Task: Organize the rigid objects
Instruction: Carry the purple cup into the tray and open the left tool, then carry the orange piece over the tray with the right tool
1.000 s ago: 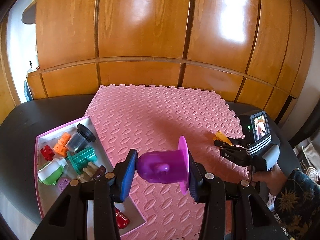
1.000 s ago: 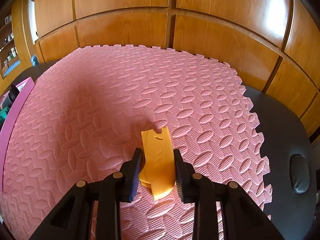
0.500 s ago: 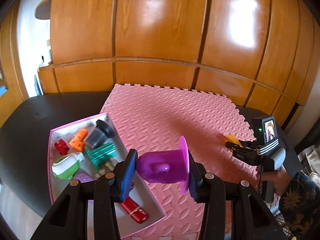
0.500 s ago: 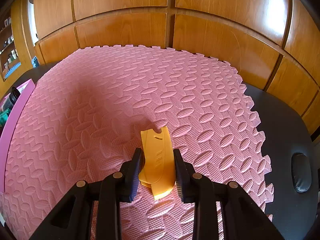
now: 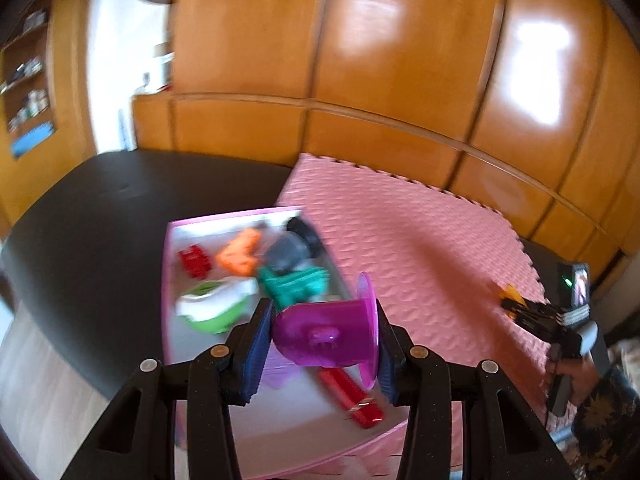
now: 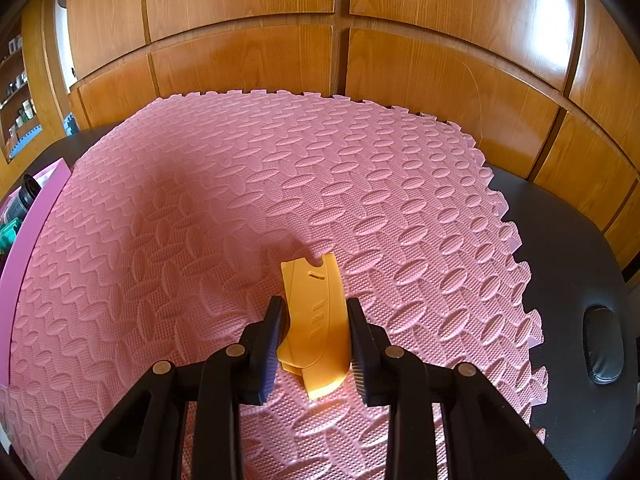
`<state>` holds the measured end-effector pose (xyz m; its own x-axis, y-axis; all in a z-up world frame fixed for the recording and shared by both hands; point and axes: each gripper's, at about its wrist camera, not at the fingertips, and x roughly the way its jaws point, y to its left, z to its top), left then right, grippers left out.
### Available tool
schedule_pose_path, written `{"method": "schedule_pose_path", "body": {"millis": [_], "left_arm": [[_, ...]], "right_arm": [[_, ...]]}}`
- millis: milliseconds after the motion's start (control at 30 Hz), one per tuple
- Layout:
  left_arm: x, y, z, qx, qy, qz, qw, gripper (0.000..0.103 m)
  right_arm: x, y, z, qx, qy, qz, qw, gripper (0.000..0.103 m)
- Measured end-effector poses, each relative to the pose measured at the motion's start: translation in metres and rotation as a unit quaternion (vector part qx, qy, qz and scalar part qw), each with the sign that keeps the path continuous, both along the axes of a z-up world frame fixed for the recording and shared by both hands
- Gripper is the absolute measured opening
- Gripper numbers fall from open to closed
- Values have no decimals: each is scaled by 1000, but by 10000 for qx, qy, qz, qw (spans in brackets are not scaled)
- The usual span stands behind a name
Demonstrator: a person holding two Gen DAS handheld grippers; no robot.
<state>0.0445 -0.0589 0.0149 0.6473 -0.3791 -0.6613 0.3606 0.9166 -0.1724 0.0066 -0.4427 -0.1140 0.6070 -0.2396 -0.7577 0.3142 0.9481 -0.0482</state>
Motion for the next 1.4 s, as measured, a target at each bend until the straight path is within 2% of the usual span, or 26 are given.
{"method": "schedule_pose_path", "body": {"millis": [233,600,833,933,1067,1133,1400], "left_arm": [[14,49,-30,-182,631,567,9962,46],[32,46,-72,143,997,805,9916,46],[44,40,-83,406,968,756,9916,46],[44,38,-84,545,838,756,9921,46],[46,38,-84,542,817,742,9924,49],[46,39,-83,513,781,754,9928,56],[37,39,-73,510,648,754,9937,57]], "right_arm": [[0,1,0,-32,9,-1,10000,29],[1,1,0,-78,24,2,10000,29],[1,2,0,-106,32,3,9999,29],[1,2,0,-97,29,2,9999,29],[1,2,0,-102,31,3,9999,29],[1,2,0,-98,31,2,9999,29],[1,2,1,-142,40,-1,9999,30]]}}
